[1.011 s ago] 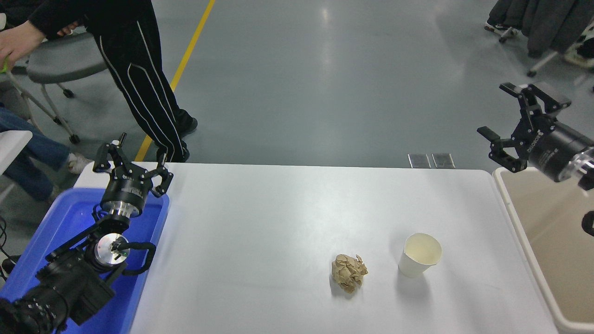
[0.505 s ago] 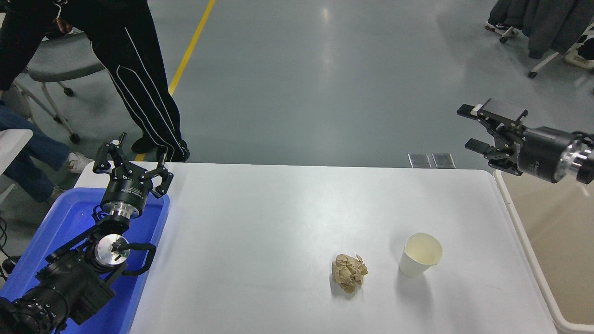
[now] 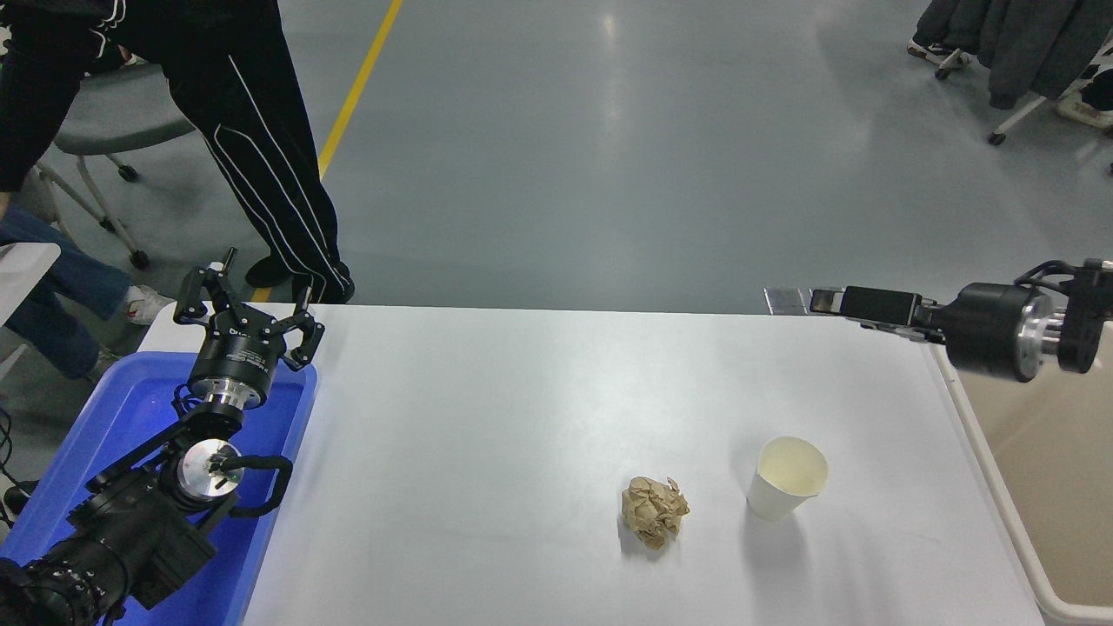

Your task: Dispose of the paper cup in the dustbin

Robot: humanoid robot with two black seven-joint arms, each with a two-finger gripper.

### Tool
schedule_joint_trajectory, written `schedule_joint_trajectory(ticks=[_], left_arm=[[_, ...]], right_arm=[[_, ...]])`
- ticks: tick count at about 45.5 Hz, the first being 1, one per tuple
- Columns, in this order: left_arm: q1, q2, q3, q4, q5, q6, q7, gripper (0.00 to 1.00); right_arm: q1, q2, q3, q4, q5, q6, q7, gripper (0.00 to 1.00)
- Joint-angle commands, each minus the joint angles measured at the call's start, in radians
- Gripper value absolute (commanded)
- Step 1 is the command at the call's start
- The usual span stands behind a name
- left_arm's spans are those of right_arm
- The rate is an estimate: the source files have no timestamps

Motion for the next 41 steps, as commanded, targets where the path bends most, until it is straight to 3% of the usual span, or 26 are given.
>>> schedule_joint_trajectory(ticks=[1, 16, 25, 34, 41], left_arm=[[0.0, 0.0, 0.0, 0.0, 0.0, 0.0, 0.0, 1.0], [0.0, 0.0, 0.0, 0.0, 0.0, 0.0, 0.0, 1.0], [0.0, 0.0, 0.0, 0.0, 0.0, 0.0, 0.0, 1.0], [0.0, 0.0, 0.0, 0.0, 0.0, 0.0, 0.0, 1.0], [0.0, 0.0, 0.0, 0.0, 0.0, 0.0, 0.0, 1.0]], right_arm=[[0.048, 0.149, -0.155, -0.09, -0.088, 0.001, 0.003, 1.0], [-0.033, 0.226, -0.244, -0.255, -0.13, -0.014, 0.002, 1.0], [-0.15, 0.278, -0.247, -0.407, -0.133, -0.122, 0.005, 1.0], [-0.159, 0.299, -0.245, -0.412, -0.13, -0.133, 0.006, 0.99], [-0.149, 0.299, -0.247, -0.412, -0.13, -0.133, 0.026, 0.91]])
